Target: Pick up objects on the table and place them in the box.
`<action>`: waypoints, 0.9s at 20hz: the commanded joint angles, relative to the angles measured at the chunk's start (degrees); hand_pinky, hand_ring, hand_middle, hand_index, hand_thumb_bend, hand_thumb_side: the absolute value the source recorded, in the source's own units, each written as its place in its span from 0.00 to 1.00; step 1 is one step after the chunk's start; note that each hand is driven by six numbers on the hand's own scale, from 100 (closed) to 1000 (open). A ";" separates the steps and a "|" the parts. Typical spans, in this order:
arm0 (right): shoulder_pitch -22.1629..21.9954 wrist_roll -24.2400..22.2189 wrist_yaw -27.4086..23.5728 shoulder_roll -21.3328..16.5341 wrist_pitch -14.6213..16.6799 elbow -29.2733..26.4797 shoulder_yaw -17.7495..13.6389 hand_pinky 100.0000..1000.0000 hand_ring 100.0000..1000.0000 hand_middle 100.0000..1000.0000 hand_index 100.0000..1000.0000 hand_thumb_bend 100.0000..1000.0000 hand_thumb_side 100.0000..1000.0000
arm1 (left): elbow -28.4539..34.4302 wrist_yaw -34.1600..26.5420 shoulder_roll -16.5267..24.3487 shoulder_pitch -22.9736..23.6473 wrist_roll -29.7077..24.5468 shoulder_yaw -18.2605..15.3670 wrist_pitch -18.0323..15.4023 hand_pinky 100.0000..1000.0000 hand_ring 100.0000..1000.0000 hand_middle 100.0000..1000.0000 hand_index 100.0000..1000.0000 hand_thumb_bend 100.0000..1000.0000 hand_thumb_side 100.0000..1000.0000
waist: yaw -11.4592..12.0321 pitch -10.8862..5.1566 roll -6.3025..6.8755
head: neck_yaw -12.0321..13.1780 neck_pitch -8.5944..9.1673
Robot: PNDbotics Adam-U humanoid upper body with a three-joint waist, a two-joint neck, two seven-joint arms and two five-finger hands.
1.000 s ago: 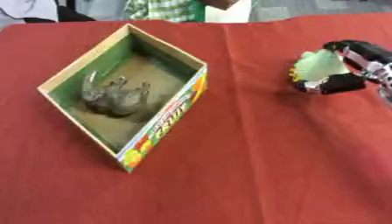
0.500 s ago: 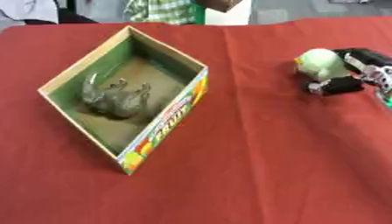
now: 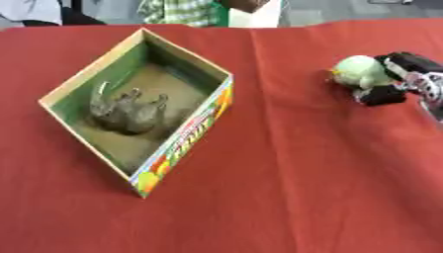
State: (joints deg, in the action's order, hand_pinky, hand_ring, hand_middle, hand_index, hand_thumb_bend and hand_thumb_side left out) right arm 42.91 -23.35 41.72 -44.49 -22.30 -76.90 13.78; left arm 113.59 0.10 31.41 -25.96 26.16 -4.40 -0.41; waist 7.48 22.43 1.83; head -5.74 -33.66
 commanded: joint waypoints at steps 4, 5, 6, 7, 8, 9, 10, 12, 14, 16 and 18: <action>0.66 2.97 -0.58 -1.54 -0.06 -3.99 0.46 0.81 0.87 0.58 0.73 0.00 0.29 | 1.00 0.15 1.09 -0.64 0.14 -0.61 0.01 0.64 0.87 0.86 0.88 0.00 0.79 | -0.30 -1.50 -0.15 | 0.34 -0.03; 0.63 3.61 -0.20 -1.82 -0.23 -4.74 0.65 0.80 0.86 0.57 0.72 0.00 0.31 | 1.00 0.17 1.10 -0.63 0.14 -0.61 0.03 0.64 0.87 0.86 0.88 0.00 0.79 | -0.35 -1.59 -0.17 | 0.46 -0.19; 0.57 4.26 0.22 -2.00 -0.44 -5.36 0.80 0.78 0.83 0.54 0.69 0.00 0.30 | 1.00 0.18 1.10 -0.62 0.13 -0.62 0.04 0.64 0.87 0.86 0.89 0.00 0.79 | -0.36 -1.66 -0.18 | 0.54 -0.27; 0.59 4.96 0.77 -2.16 -0.69 -6.07 0.80 0.76 0.82 0.52 0.68 0.00 0.28 | 1.00 0.19 1.11 -0.61 0.14 -0.63 0.05 0.64 0.87 0.86 0.89 0.00 0.79 | -0.36 -1.73 -0.18 | 0.62 -0.32; 0.53 5.75 1.18 -2.23 -0.96 -6.69 0.84 0.75 0.80 0.50 0.66 0.00 0.25 | 1.00 0.20 1.12 -0.61 0.15 -0.65 0.05 0.64 0.87 0.86 0.89 0.00 0.79 | -0.35 -1.78 -0.18 | 0.67 -0.34; 0.51 6.57 1.30 -2.26 -1.22 -7.37 0.82 0.74 0.79 0.49 0.65 0.00 0.24 | 1.00 0.22 1.14 -0.58 0.15 -0.66 0.06 0.64 0.87 0.86 0.89 0.00 0.79 | -0.35 -1.86 -0.17 | 0.72 -0.36; 0.49 7.38 1.19 -2.33 -1.44 -8.05 0.85 0.73 0.78 0.47 0.64 0.00 0.23 | 1.00 0.24 1.16 -0.55 0.15 -0.67 0.06 0.64 0.87 0.86 0.89 0.00 0.79 | -0.37 -1.94 -0.18 | 0.77 -0.39; 0.51 8.91 0.48 -2.62 -1.79 -9.70 0.94 0.71 0.75 0.43 0.60 0.00 0.23 | 1.00 0.27 1.20 -0.49 0.16 -0.69 0.07 0.64 0.87 0.86 0.89 0.00 0.79 | -0.47 -2.12 -0.23 | 0.87 -0.45; 0.60 10.05 -0.37 -3.07 -2.18 -11.64 1.05 0.69 0.73 0.41 0.58 0.00 0.23 | 1.00 0.28 1.24 -0.46 0.15 -0.69 0.10 0.64 0.87 0.86 0.89 0.00 0.79 | -0.61 -2.30 -0.33 | 1.01 -0.57; 0.79 10.94 -0.97 -3.59 -2.63 -13.83 1.09 0.66 0.70 0.38 0.54 0.00 0.23 | 1.00 0.30 1.27 -0.42 0.17 -0.69 0.14 0.64 0.87 0.86 0.88 0.00 0.79 | -0.75 -2.47 -0.44 | 1.21 -0.76; 1.15 11.97 -0.65 -4.32 -2.95 -16.35 1.23 0.65 0.68 0.34 0.49 0.00 0.24 | 1.00 0.36 1.33 -0.33 0.19 -0.69 0.20 0.64 0.87 0.86 0.88 0.00 0.78 | -0.85 -2.67 -0.59 | 1.53 -1.13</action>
State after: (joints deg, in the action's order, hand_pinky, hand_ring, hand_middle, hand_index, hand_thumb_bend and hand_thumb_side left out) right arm 42.95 -12.20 41.23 -46.41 -25.02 -90.95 15.36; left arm 113.61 0.10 31.28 -25.85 26.22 -4.41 -0.35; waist 6.66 21.30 1.24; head -4.50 -34.46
